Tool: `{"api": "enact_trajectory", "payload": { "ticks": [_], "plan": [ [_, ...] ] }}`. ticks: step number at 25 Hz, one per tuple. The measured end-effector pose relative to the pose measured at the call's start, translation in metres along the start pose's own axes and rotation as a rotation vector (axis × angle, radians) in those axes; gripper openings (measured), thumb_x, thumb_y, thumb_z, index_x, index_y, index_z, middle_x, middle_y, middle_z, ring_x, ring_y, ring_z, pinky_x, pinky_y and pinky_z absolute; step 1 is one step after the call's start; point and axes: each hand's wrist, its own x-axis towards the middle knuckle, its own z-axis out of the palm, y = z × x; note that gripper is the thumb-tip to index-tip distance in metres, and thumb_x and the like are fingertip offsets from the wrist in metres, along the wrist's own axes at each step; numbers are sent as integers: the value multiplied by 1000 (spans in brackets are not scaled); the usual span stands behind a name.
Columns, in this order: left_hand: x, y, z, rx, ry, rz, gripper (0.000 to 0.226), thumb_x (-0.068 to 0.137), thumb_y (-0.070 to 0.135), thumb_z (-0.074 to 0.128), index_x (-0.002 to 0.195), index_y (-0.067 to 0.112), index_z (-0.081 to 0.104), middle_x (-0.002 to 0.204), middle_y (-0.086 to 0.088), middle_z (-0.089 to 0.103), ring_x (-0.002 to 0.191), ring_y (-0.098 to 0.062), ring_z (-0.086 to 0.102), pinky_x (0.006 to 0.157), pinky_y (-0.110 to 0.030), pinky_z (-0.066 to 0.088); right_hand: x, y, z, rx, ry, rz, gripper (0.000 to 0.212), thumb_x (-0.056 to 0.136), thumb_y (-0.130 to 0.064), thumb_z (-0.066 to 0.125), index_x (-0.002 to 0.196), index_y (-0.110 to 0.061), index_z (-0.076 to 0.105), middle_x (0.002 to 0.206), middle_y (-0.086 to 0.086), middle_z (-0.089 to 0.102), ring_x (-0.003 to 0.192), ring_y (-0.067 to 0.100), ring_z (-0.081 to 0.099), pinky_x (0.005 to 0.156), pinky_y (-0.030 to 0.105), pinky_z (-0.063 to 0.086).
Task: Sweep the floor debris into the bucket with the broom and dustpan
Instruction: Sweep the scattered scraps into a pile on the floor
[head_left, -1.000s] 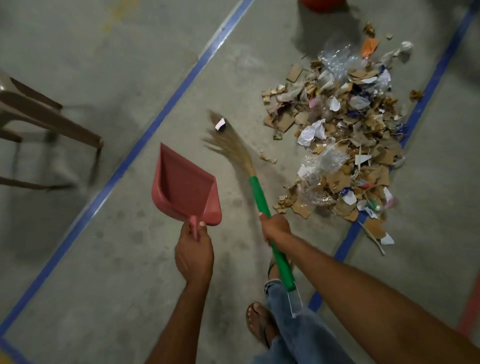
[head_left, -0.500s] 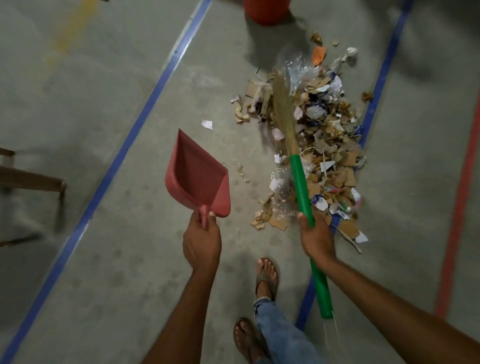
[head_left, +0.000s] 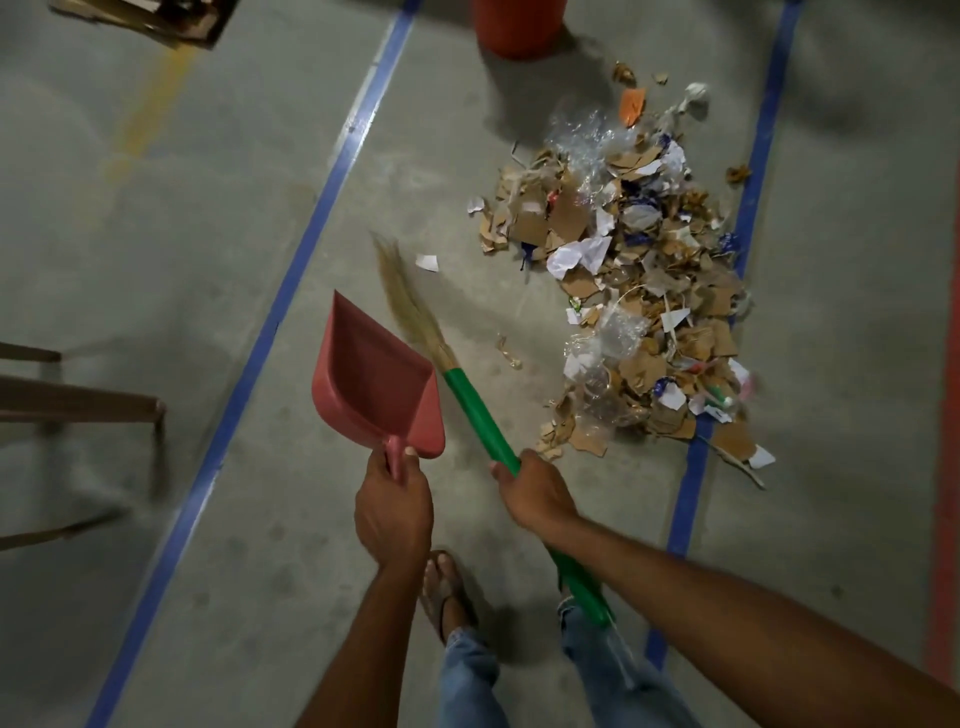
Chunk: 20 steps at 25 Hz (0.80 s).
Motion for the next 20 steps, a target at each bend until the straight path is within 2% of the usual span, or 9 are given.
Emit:
{"api": "enact_trajectory", "payload": {
  "ticks": [3, 6, 8, 9, 12, 14, 17, 20],
  "plan": [
    [25, -15, -6, -6, -28, 45, 24, 101, 39, 55, 113, 23, 68, 88, 6, 61, 82, -19, 56, 75, -32, 40, 63, -46, 4, 38, 73, 135, 48, 99, -49, 52, 122, -8, 61, 120, 15, 67, 105, 34, 66, 76, 34, 49],
    [48, -26, -13, 30, -67, 124, 28, 102, 43, 53, 112, 22, 68, 92, 1, 68, 85, -23, 60, 74, -33, 41, 76, -51, 2, 230, 238, 280, 46, 98, -47, 53, 123, -9, 62, 118, 14, 69, 96, 33, 69, 79, 39, 59],
    [52, -26, -21, 48, -106, 148, 29, 102, 43, 52, 113, 22, 68, 94, -2, 69, 83, -22, 58, 74, -33, 40, 47, -33, -10, 256, 337, 221, 47, 97, -51, 49, 124, -13, 59, 113, 11, 68, 91, 31, 68, 77, 42, 59],
    [51, -25, -26, 48, -121, 158, 29, 101, 43, 52, 114, 23, 68, 96, -3, 70, 85, -24, 60, 75, -33, 40, 27, -17, -15, 230, 349, 174, 46, 98, -52, 48, 123, -15, 58, 106, 10, 68, 85, 29, 67, 71, 38, 57],
    [45, -32, -39, 76, -155, 190, 30, 101, 43, 51, 118, 24, 67, 103, -7, 73, 96, -32, 66, 76, -33, 42, -49, 38, -22, 67, 305, 84, 38, 101, -53, 46, 108, -17, 54, 83, 4, 64, 65, 16, 59, 51, 28, 40],
    [40, -47, -45, 93, -162, 203, 30, 102, 42, 51, 119, 22, 66, 103, -7, 73, 97, -33, 67, 76, -33, 41, -96, 75, -8, -23, 255, 62, 35, 101, -54, 46, 102, -20, 50, 75, 0, 60, 62, 13, 57, 48, 28, 38],
    [27, -70, -51, 116, -169, 182, 31, 102, 42, 51, 118, 20, 66, 104, -10, 73, 98, -36, 67, 75, -34, 40, -140, 137, 36, -131, 92, 104, 34, 101, -55, 44, 100, -22, 49, 75, 0, 63, 63, 17, 62, 53, 33, 50],
    [12, -92, -46, 151, -169, 173, 30, 102, 42, 51, 113, 18, 67, 100, -9, 72, 96, -35, 66, 75, -35, 40, -123, 178, 50, -256, -5, 184, 35, 101, -51, 45, 107, -18, 51, 94, 7, 69, 79, 24, 67, 70, 39, 58]
  ]
}}
